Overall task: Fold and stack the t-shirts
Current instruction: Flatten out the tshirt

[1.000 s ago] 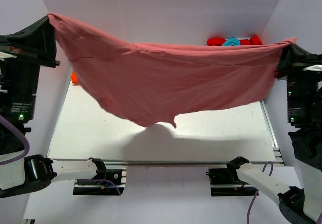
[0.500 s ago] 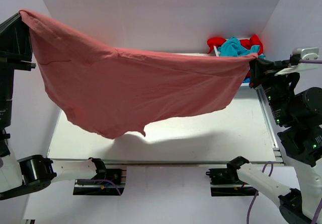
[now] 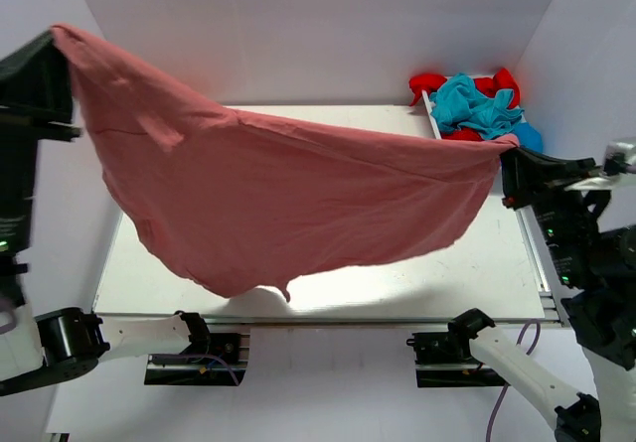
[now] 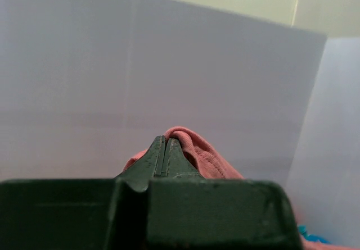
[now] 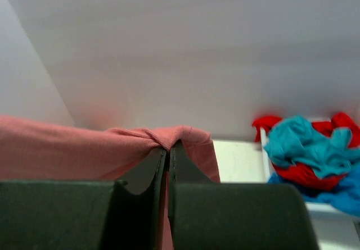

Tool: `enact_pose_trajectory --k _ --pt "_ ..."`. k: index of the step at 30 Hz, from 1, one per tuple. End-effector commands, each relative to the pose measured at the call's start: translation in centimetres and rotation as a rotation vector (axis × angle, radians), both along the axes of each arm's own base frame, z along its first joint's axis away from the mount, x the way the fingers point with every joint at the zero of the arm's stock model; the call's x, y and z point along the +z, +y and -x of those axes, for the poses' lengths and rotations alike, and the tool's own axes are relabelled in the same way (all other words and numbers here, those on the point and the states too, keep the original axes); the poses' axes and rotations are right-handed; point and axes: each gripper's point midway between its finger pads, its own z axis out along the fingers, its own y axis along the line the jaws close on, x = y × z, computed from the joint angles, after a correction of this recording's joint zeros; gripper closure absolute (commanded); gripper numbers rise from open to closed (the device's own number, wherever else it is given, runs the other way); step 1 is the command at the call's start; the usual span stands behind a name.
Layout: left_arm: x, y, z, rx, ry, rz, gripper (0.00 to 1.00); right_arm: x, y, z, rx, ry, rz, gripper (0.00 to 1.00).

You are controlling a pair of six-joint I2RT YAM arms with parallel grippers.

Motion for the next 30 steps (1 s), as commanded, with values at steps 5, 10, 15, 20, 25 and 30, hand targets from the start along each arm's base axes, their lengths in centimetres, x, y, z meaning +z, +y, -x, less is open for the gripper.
enact_pose_trajectory --k 5,10,15,20,25,30 --pt "-5.2 -3.2 -5.8 0.307 0.137 -0.085 1.0 -6.7 0.9 -7.6 -0.175 0.198 0.036 1.0" --pt "-7.6 -3.8 -7.0 0.401 0.143 -0.129 1.0 -11.6 1.5 -11.2 -0.255 0.3 0.07 1.0" --pt "-11.3 -6.1 -8.6 0.448 0.143 -0.223 1.0 -15.5 1.6 -13.1 -0.312 0.369 0.09 1.0" --pt "-14.7 -7.8 -9.9 0.491 0.136 -0.255 1.0 -18.8 2.5 -14.6 -0.318 0.425 0.121 1.0" --pt "-18.2 -8.4 -12.4 0.578 0.169 -0.298 1.0 -22.4 3.0 -16.3 -0.351 0.507 0.16 1.0" --pt "-21.0 -8.5 -15.4 0.666 0.221 -0.329 1.0 -24.1 2.5 -17.7 -0.427 0.55 0.165 1.0"
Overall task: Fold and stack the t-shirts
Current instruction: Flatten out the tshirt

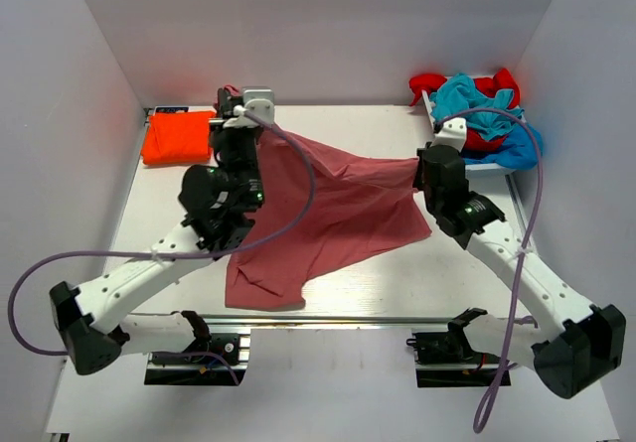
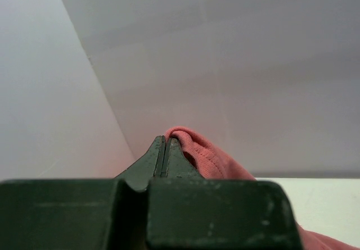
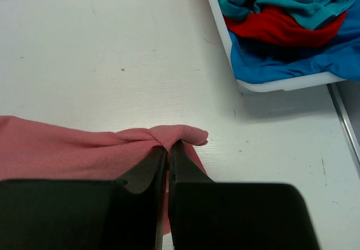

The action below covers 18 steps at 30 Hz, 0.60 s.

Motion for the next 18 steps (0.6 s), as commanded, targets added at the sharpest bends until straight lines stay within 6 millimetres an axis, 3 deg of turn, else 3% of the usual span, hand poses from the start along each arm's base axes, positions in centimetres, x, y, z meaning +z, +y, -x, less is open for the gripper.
enact_pose_trajectory --k 1,3,5,10,14,18 --pt "-0.2 1.9 -1.3 0.086 -0.031 0.058 1.0 2.3 -1.3 -1.1 -0.106 -0.087 -0.038 1.0" --pt "-1.2 1.7 -2.9 0.122 -0.017 0.04 1.0 3.4 -2.5 -1.3 -0.162 -0.112 -0.031 1.0" --pt "-1.8 3.1 -4.2 0.181 -0.01 0.071 1.0 4.3 -3.4 -1.0 -0.195 -0.135 -0.03 1.0" --pt "-1.4 5.8 -5.3 0.263 -0.026 0.193 1.0 9.0 -5.1 0.2 -0.227 -0.237 -0.034 1.0" --pt "0.4 7.5 -3.3 0.202 -0.081 0.37 1.0 12.0 -5.9 1.9 -0.213 -0.298 -0.046 1.0" --pt "2.1 9.6 0.0 0.136 -0.108 0.474 1.0 14.6 -6.7 4.0 -0.197 -0.362 -0.089 1.0"
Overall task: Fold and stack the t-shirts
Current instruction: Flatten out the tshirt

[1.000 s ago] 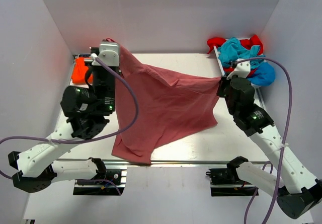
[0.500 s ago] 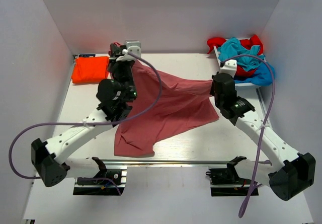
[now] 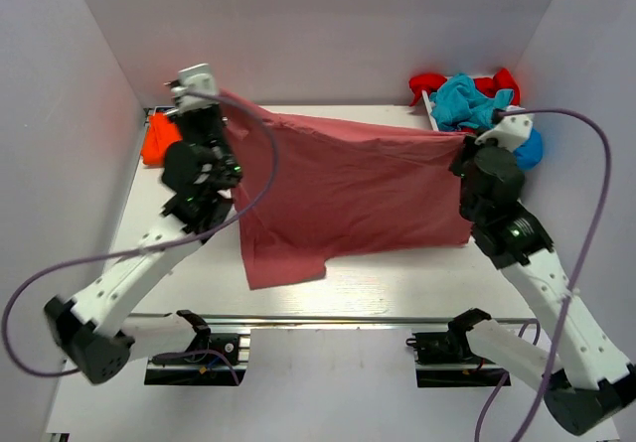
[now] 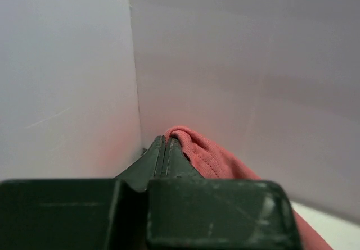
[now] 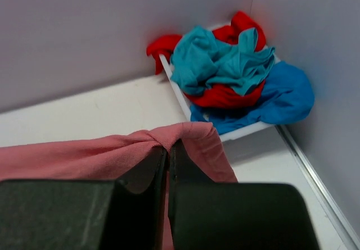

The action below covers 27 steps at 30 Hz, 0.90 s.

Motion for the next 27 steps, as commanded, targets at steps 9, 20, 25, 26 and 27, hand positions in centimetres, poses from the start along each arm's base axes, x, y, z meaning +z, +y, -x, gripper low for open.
enact_pose_trajectory --k 9,20,25,26,27 --pt "7.8 5.1 8.7 -0.178 -0.194 0.256 1.0 10.4 0.3 5.8 0.201 -0.252 -0.117 1.0" --pt "15.0 6.4 15.6 -0.454 -0.326 0.28 1.0 17.9 1.8 11.6 0.446 -0.412 -0.134 1.0" --pt "19.5 7.9 20.6 -0.581 -0.444 0.295 1.0 20.4 2.5 15.2 0.569 -0.491 -0.149 1.0" --pt "19.8 7.4 20.8 -0.619 -0.436 0.281 1.0 20.6 2.3 16.0 0.582 -0.507 -0.158 1.0" --pt "20.8 8.2 22.1 -0.627 -0.472 0.289 1.0 20.9 2.3 16.8 0.6 -0.524 -0.162 1.0"
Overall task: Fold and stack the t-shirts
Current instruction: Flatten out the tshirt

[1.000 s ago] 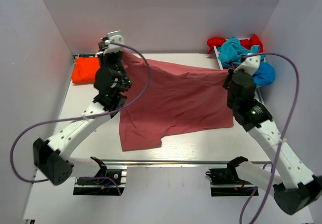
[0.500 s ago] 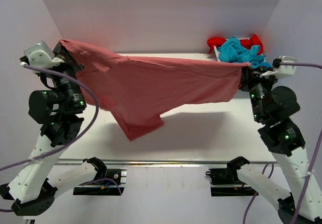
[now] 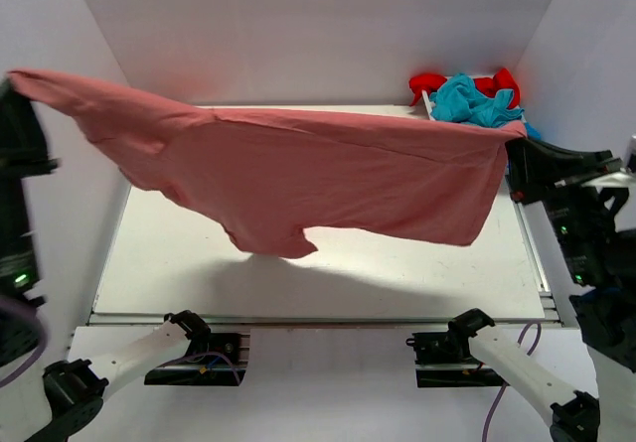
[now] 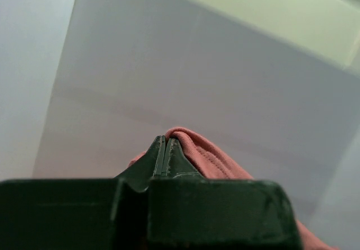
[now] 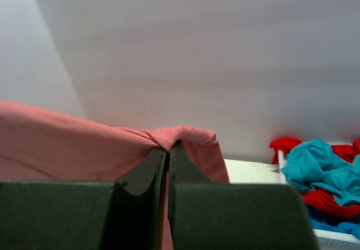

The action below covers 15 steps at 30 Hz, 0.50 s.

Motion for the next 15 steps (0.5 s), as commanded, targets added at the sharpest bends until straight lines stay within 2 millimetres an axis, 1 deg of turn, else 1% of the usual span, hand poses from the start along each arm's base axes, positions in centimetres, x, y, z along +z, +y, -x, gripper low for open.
enact_pose_trajectory --k 1,2,3,6,7,8,9,10,11,12,13,14,15 --pt "2.5 0.6 3.5 -0.097 -0.094 0.011 1.0 2.2 -0.2 3.5 0.076 -0.091 -0.03 1.0" --pt "2.6 0.8 3.7 -0.097 -0.095 0.012 1.0 2.5 -0.8 4.7 0.08 -0.114 -0.046 1.0" --pt "3.0 1.3 4.4 -0.102 -0.109 0.029 1.0 2.7 -0.9 5.0 0.084 -0.124 -0.048 1.0" --pt "3.8 1.5 5.7 -0.135 -0.143 0.026 1.0 2.9 -1.2 6.1 0.096 -0.149 -0.065 1.0" --pt "4.0 0.8 5.5 -0.164 -0.143 0.013 1.0 2.9 -1.3 6.1 0.09 -0.146 -0.067 1.0" --pt "4.1 0.7 5.9 -0.185 -0.15 0.022 1.0 2.9 -1.5 6.2 0.084 -0.149 -0.073 1.0" --pt "4.1 0.3 6.0 -0.203 -0.152 0.003 1.0 2.8 -1.4 6.0 0.084 -0.141 -0.073 1.0" --pt "4.1 0.1 5.8 -0.209 -0.155 0.013 1.0 2.6 -1.3 5.6 0.082 -0.133 -0.072 1.0" --pt "4.0 -0.4 5.4 -0.216 -0.151 0.002 1.0 2.0 -1.2 4.8 0.07 -0.109 -0.07 1.0" --pt "3.8 -0.6 4.8 -0.209 -0.138 0.003 1.0 2.0 -1.2 4.8 0.07 -0.107 -0.069 1.0" --pt "3.7 -0.8 4.3 -0.202 -0.126 0.004 1.0 1.7 -1.2 4.0 0.05 -0.1 -0.078 1.0" --pt "3.1 -1.5 3.1 -0.192 -0.096 -0.001 1.0 0.7 -0.9 3.1 0.044 -0.072 -0.079 1.0" --pt "2.4 -1.3 2.3 -0.155 -0.064 -0.004 1.0 0.4 -0.8 2.7 0.039 -0.068 -0.08 1.0"
